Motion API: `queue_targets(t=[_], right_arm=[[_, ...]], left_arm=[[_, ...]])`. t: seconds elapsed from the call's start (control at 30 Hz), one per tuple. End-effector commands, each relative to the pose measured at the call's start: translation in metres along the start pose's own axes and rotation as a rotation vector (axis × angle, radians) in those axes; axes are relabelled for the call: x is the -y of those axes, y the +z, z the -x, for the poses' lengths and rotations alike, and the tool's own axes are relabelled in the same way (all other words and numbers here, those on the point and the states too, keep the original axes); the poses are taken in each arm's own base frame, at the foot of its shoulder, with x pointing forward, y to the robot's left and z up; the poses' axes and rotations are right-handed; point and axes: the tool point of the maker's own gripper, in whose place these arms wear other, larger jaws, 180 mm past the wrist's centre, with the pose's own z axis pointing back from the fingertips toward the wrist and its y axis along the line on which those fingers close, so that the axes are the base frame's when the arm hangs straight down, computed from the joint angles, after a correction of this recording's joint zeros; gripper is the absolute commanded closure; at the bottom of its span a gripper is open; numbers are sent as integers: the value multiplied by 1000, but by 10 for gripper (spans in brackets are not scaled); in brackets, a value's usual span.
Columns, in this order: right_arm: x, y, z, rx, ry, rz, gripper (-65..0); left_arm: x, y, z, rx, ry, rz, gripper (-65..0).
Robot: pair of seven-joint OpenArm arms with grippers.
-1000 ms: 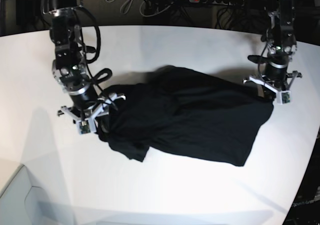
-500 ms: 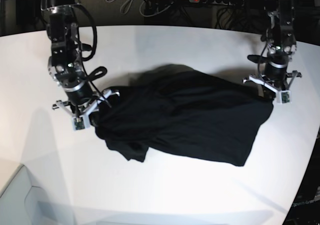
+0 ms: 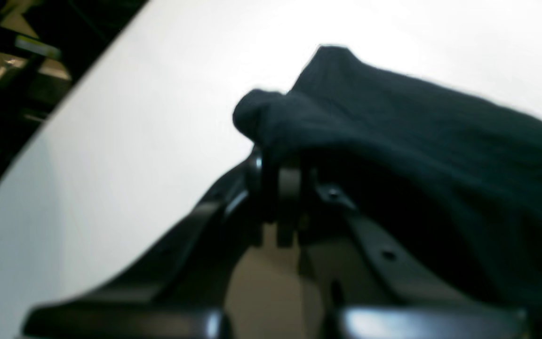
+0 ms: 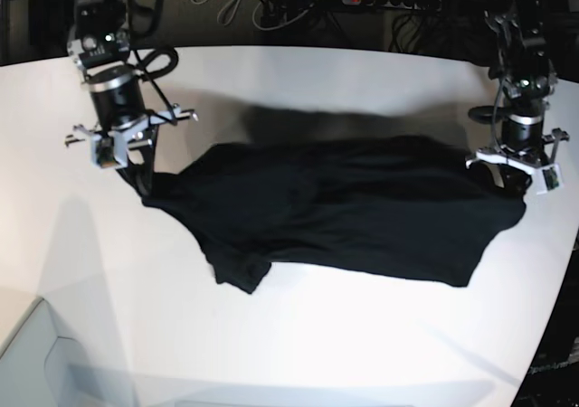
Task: Layout the t-shirt on the table in an organized manner, then fold the t-shirt properly
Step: 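Lift the shirt with both grippers and drag it across the table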
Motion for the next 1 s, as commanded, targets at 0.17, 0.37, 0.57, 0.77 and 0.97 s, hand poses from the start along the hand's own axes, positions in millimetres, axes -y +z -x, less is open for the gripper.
queue_targets(t=[0.17, 0.37, 0.57, 0.77, 0.97], right_arm=[[47, 45, 29, 132, -103, 151, 0], [73, 73, 98, 50, -225, 287, 0], [52, 81, 118, -9, -248, 241, 0], [38, 72, 99, 22, -244, 177, -28], [20, 68, 99, 7, -228, 87, -136]], left_arm=[[-8, 9, 3, 2, -14, -10, 0], [-25, 21, 21, -39, -1, -60, 0], [-35, 39, 41, -76, 54, -115, 0], [-29, 60, 48, -112, 39, -98, -9], [-29, 68, 59, -278, 29, -94, -166]])
